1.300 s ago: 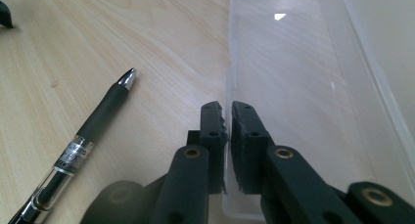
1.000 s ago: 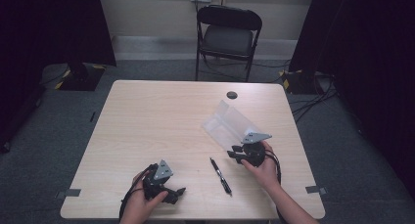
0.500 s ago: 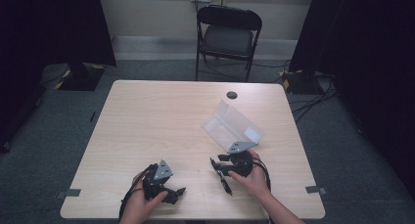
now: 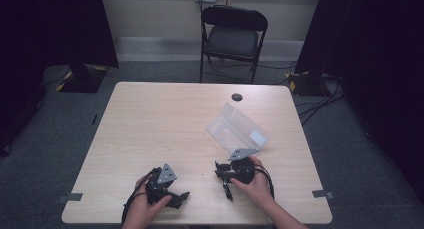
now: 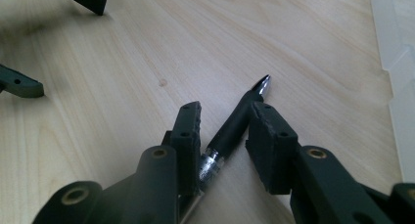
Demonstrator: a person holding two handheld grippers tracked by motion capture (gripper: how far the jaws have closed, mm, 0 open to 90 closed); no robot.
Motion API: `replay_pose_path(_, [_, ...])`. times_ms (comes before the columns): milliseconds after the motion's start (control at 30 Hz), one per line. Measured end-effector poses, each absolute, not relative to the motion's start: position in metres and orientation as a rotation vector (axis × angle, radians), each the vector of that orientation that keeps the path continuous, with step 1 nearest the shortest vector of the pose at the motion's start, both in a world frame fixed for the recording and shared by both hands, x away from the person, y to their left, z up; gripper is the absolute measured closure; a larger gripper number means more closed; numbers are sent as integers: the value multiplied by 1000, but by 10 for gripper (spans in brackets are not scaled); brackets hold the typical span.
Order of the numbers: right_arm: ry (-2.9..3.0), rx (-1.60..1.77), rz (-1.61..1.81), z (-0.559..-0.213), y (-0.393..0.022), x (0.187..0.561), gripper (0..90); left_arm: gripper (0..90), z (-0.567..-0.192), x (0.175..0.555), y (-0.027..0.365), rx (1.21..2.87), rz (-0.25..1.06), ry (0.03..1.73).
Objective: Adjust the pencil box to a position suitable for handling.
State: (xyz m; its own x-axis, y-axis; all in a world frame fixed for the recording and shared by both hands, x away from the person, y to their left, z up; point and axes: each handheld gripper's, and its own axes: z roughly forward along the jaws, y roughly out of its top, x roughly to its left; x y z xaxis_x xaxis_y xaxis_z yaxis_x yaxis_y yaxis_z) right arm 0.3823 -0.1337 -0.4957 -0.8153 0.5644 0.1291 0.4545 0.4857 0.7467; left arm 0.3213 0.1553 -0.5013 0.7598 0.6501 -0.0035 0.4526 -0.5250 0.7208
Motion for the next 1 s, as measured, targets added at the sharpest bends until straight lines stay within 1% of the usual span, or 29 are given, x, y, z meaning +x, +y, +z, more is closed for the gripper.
replay_pose_path(67, [2589,892,1224,-495,-132,382,671,50,-501,321,155,2216,345,821])
replay_pose_path(367, [2602,875,1217,-495,-135,387,766,50,-501,321,155,2216,345,820])
replay_pose_path(500, [2602,891,1222,-495,-138,390,792,50,-501,321,155,2216,345,820])
replay_pose_path(1000, [2590,877,1214,-495,-137,388,790,50,-501,321,155,2216,345,821])
